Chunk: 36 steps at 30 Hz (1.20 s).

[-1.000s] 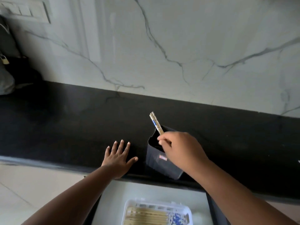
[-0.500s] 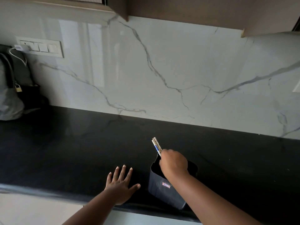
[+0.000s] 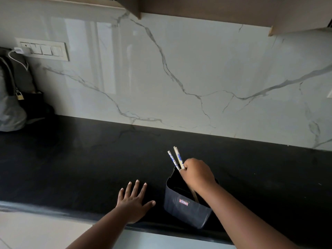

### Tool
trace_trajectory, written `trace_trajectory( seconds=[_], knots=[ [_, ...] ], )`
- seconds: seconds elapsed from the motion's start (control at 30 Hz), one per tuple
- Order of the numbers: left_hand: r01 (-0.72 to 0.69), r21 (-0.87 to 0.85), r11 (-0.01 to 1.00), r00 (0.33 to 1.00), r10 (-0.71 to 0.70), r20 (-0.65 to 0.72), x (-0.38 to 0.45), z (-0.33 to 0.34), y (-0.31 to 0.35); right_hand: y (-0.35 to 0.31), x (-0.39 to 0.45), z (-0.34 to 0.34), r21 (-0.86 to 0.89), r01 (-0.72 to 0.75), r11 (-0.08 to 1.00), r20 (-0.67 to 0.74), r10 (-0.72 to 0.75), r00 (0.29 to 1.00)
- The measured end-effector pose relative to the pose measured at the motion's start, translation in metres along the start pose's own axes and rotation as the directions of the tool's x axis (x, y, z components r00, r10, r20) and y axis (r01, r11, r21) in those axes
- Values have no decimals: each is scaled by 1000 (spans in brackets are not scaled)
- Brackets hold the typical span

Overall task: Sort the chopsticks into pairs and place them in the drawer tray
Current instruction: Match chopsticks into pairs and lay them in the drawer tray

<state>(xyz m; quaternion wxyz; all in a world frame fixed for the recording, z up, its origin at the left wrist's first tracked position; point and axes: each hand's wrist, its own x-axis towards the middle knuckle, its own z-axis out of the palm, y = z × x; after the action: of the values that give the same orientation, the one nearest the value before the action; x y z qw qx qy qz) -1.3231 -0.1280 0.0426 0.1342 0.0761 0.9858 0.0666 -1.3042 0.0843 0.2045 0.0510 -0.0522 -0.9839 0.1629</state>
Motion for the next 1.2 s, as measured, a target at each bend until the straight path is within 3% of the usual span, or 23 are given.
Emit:
trace_trajectory(
  seconds=[0.13, 0.23, 0.37, 0.47, 0.53, 0.57, 0.63, 0.7, 0.77, 0.83, 0.9, 0.93, 0.97, 1.0, 1.07, 1.1, 1.2],
  knots=[
    [-4, -5, 1000, 1000, 4, -2, -1, 0, 0, 7, 5, -37, 278, 55, 959, 24, -64, 998],
    [-3, -11, 1000, 1000, 3, 2, -3, 1, 0, 6, 4, -68, 518, 89, 851, 15, -114, 993],
    [-10, 57, 998, 1000, 9, 30, -10, -12, 7, -3, -1, -111, 697, 143, 703, -40, -161, 986],
    [-144, 63, 988, 977, 152, -152, -19, -59, 23, -11, -6, -139, 772, 163, 614, -65, -178, 982],
    [-316, -2, 949, 859, 286, -424, -30, -104, 37, -15, -8, -154, 799, 175, 575, -73, -196, 978],
    [-408, 39, 912, 754, 361, -550, -37, -126, 43, -17, -9, -160, 808, 178, 561, -76, -201, 977],
    [-514, 274, 813, 458, 530, -713, -49, -164, 56, -21, -9, -167, 822, 177, 542, -74, -206, 976],
    [-547, 501, 671, 165, 673, -721, -56, -189, 66, -25, -9, -170, 826, 178, 535, -71, -214, 974],
    [-542, 599, 590, 23, 722, -691, -61, -207, 71, -28, -10, -171, 825, 184, 534, -69, -228, 971],
    [-527, 625, 575, -21, 727, -687, -66, -220, 72, -31, -12, -172, 824, 194, 533, -72, -240, 968],
    [-561, 588, 583, -7, 706, -708, -69, -224, 72, -32, -13, -173, 825, 195, 531, -70, -247, 966],
    [-622, 501, 602, 38, 662, -749, -71, -225, 72, -33, -13, -173, 825, 197, 530, -69, -250, 966],
    [-706, 344, 619, 124, 587, -800, -74, -224, 74, -34, -14, -173, 824, 197, 531, -69, -251, 966],
    [-788, 114, 606, 261, 495, -829, -78, -223, 77, -35, -14, -173, 823, 198, 533, -71, -249, 966],
    [-806, -415, 423, 572, 372, -731, -86, -226, 86, -37, -15, -172, 825, 193, 531, -69, -243, 967],
    [-743, -585, 325, 669, 339, -661, -88, -229, 91, -37, -15, -171, 827, 190, 530, -67, -241, 968],
    [-627, -725, 285, 778, 262, -571, -87, -237, 100, -39, -17, -168, 810, 192, 554, -72, -231, 970]
  ],
)
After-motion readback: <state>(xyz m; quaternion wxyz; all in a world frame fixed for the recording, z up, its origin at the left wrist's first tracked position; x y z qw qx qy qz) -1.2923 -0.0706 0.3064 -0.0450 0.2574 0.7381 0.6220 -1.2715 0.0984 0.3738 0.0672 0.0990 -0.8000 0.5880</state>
